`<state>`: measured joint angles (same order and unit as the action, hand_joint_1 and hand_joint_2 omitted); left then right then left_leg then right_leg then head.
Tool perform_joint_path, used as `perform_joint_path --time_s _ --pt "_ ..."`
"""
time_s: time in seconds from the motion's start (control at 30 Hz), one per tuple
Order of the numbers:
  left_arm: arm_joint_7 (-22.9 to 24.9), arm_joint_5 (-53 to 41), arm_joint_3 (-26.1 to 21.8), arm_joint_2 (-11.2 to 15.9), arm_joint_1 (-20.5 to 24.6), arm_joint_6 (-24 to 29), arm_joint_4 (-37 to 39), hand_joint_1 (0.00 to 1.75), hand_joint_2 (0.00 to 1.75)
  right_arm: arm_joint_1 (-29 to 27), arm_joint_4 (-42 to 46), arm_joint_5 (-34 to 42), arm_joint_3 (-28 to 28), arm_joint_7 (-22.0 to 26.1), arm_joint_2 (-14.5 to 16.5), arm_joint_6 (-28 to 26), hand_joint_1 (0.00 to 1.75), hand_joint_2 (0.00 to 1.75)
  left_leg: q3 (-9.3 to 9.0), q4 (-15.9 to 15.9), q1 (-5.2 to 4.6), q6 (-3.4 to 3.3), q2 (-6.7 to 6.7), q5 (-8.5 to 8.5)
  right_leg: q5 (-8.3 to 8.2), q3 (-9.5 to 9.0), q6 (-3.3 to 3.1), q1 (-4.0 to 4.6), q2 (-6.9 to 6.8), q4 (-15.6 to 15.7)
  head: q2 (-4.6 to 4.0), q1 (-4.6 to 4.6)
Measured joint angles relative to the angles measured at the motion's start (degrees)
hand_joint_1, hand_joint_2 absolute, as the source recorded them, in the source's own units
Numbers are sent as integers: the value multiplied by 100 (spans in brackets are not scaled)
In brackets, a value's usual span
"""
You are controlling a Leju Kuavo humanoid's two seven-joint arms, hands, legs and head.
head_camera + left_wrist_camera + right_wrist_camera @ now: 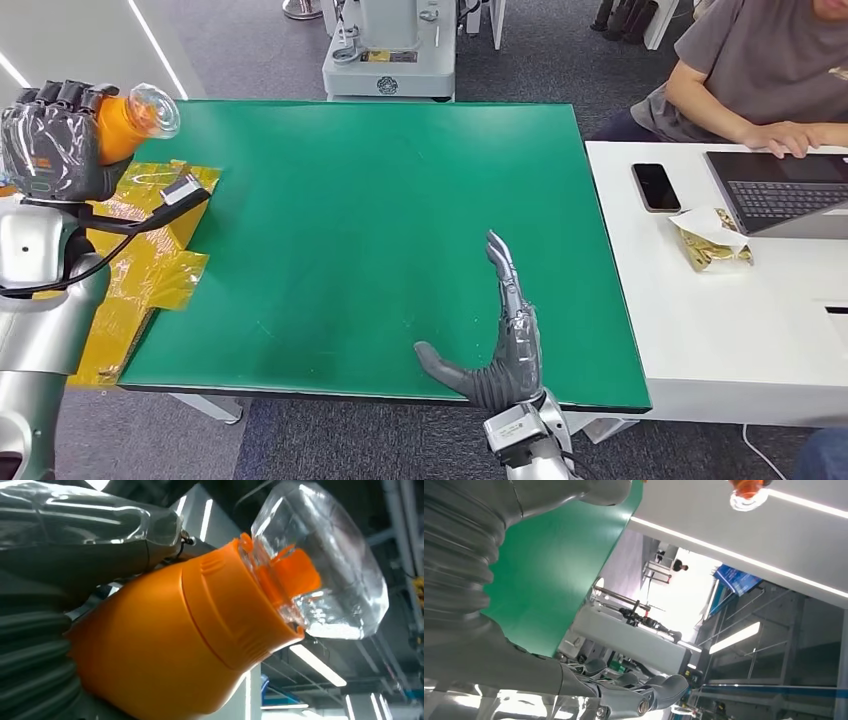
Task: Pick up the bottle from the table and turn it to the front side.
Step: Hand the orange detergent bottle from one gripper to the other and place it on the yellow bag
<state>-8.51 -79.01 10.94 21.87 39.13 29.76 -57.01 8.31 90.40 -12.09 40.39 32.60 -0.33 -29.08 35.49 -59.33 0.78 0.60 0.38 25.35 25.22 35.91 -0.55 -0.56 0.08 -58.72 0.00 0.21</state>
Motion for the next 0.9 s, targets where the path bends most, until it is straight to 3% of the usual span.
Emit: perform_joint_path --time_s 0.17,0.4,0.9 --pt "-17 -765 456 135 140 -260 520 175 175 -52 165 14 -1 -27 -24 134 0 175 1 1 -5 0 -1 0 0 -2 -1 -4 -2 1 0 1" --pt "-9 -772 1254 35 201 25 1829 175 175 -93 192 110 0 50 -86 150 0 175 1 0 -7 0 7 0 -5 0 -5 -6 5 2 0 1" --pt "-178 -758 1484 -221 201 62 2759 175 175 -148 192 114 1 49 -120 97 0 175 2 2 -5 5 5 4 -3 2 -7 -4 3 2 0 1"
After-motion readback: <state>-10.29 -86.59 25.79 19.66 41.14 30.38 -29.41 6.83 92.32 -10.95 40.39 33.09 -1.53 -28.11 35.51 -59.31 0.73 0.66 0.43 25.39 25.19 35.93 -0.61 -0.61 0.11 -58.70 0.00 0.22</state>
